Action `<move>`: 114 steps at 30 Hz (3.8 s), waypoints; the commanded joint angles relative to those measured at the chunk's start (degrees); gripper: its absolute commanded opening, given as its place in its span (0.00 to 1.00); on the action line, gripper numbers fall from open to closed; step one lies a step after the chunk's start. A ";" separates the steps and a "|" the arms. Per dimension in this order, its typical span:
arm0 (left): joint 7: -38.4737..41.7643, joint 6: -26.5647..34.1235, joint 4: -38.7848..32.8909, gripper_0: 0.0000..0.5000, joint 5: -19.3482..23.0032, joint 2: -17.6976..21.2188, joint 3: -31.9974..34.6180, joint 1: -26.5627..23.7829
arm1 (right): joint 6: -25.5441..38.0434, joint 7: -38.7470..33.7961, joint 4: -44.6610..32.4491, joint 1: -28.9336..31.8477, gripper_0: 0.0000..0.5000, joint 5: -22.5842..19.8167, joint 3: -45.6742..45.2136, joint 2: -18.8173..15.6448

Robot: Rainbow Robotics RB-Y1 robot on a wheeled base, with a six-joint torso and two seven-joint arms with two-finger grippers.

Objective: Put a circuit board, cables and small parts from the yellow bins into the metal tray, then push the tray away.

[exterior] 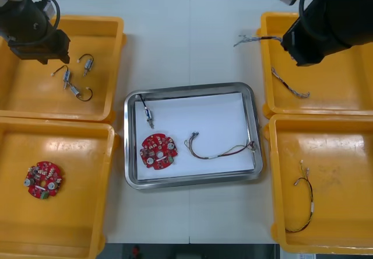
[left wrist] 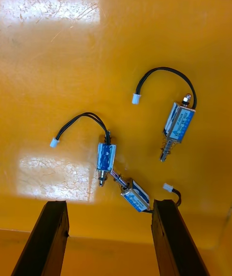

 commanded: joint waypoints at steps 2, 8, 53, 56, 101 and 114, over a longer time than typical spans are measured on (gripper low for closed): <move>-7.21 -3.19 2.51 1.00 -0.03 -0.37 -1.25 -3.17 | 0.18 0.96 -2.00 -0.10 0.00 -0.50 6.30 1.04; -7.39 -9.87 7.08 1.00 -0.03 -1.60 -3.89 -3.17 | 0.18 2.80 -1.91 -0.02 0.00 3.45 13.07 4.20; -11.61 -19.36 12.62 0.20 -0.38 -2.30 -7.14 2.27 | -22.46 16.95 21.91 1.74 0.00 17.69 37.50 7.37; -11.78 -19.36 12.62 0.00 -0.30 -2.04 -7.05 2.45 | -22.81 16.69 21.91 1.74 0.00 18.13 37.50 7.37; 6.41 18.66 -30.62 0.00 -0.47 -3.09 2.88 2.36 | 0.18 -2.91 -0.33 2.53 1.00 18.04 9.29 11.85; 23.20 18.66 -39.41 0.00 3.31 -9.07 -8.11 1.92 | 0.18 -16.97 -1.65 6.84 1.00 16.81 3.05 4.38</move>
